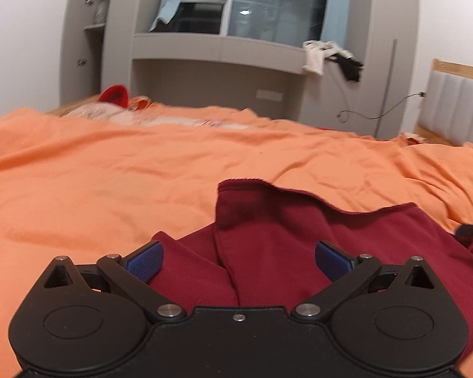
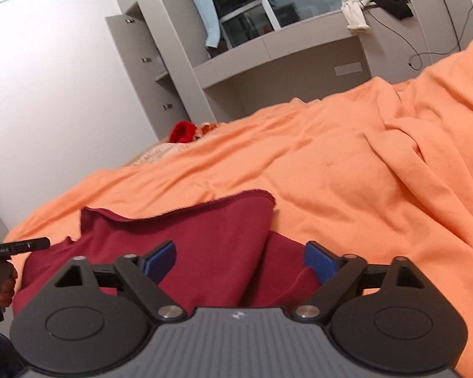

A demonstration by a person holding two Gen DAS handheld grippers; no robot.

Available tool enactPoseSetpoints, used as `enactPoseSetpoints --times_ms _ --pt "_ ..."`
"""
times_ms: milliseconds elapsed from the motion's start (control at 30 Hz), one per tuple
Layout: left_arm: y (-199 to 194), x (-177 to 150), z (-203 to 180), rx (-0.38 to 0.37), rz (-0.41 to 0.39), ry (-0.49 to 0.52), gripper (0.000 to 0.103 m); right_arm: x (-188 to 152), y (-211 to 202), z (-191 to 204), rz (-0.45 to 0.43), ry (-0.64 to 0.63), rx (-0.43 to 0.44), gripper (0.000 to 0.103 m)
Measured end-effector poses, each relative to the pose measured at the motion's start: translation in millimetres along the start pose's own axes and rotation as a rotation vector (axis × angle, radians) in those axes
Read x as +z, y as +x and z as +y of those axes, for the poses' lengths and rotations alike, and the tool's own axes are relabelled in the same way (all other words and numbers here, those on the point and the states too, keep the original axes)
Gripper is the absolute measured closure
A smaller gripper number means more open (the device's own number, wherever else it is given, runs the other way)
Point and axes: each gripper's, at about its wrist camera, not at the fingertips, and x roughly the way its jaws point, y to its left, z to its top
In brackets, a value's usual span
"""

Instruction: Fold small clothes

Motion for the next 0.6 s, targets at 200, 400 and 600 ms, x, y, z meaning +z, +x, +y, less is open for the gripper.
enactPoseSetpoints --times_ms 200,400,600 --pt "-19.5 -14.1 -0.8 -0.029 0.02 -0.021 0.002 -2.6 7.9 9.8 0.021 -0.027 -0.05 0.062" --pt "-27.5 -23.5 -0.8 -0.058 0.038 -0.052 0.016 -5.8 8.3 4.3 0.009 0.027 -0.02 0.064" --pt "-34.2 -29.9 6.7 -0.097 0.054 -0.129 0.033 -5.4 5.3 3.3 0.029 0.073 0.032 0.049"
